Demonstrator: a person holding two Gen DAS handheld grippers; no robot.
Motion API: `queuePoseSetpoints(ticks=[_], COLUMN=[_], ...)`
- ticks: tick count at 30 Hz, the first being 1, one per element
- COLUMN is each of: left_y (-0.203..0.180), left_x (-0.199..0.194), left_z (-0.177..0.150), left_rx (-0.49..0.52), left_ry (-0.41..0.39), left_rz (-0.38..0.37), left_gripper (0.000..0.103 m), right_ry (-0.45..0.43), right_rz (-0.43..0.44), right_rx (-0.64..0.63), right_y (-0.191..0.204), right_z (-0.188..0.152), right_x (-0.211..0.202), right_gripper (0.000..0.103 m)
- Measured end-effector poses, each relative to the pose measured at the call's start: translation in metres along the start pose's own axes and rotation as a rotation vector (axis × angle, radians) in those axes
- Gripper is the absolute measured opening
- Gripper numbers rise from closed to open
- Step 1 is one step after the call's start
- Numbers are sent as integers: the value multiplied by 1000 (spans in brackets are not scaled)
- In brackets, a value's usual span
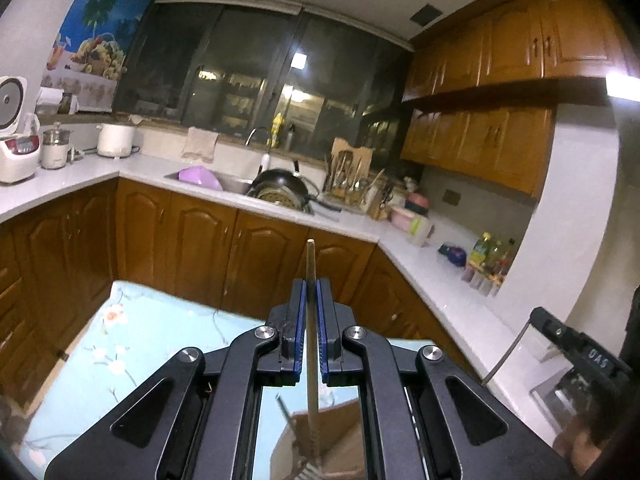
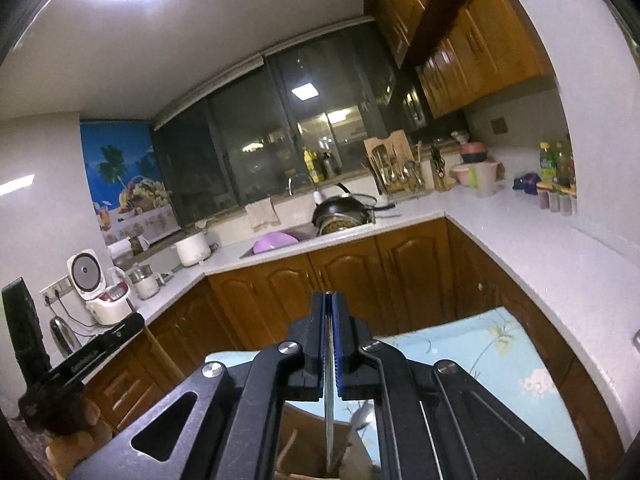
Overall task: Organize utensils
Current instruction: 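Lower the chopsticks into the holder and open both tools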
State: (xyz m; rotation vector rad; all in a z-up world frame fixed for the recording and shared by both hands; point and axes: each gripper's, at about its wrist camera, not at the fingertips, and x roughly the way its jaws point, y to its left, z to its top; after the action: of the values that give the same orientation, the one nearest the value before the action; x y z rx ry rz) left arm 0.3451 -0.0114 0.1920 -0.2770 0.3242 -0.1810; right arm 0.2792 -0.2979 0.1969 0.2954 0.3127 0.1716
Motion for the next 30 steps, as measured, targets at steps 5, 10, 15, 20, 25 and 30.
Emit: queuePoseSetpoints(ticks=[5,10,15,20,25,30], left_y=[6,4,5,6,5,4], left_x=[11,15,22,21,22,21], left_z=[-28,-48,-59,-64,-62,-60], left_rx=[-5,23,42,60,63,61], left_ry=[50,91,147,158,167,184], left_rz=[0,2,2,7,11,2], left_gripper=[4,4,5,5,5,5], right_ry=[31,59,99,124,139,153], right_rz=[-12,-17,-26,-36,-34,-27], right_rx=[-1,-5,5,8,13,25], right_y=[-5,-5,-9,-11,-13,-15], right_z=[-23,-43,-58,-62,-61,-60], right_x=[8,16,23,25,26,28], right_gripper=[3,3,3,3,3,5])
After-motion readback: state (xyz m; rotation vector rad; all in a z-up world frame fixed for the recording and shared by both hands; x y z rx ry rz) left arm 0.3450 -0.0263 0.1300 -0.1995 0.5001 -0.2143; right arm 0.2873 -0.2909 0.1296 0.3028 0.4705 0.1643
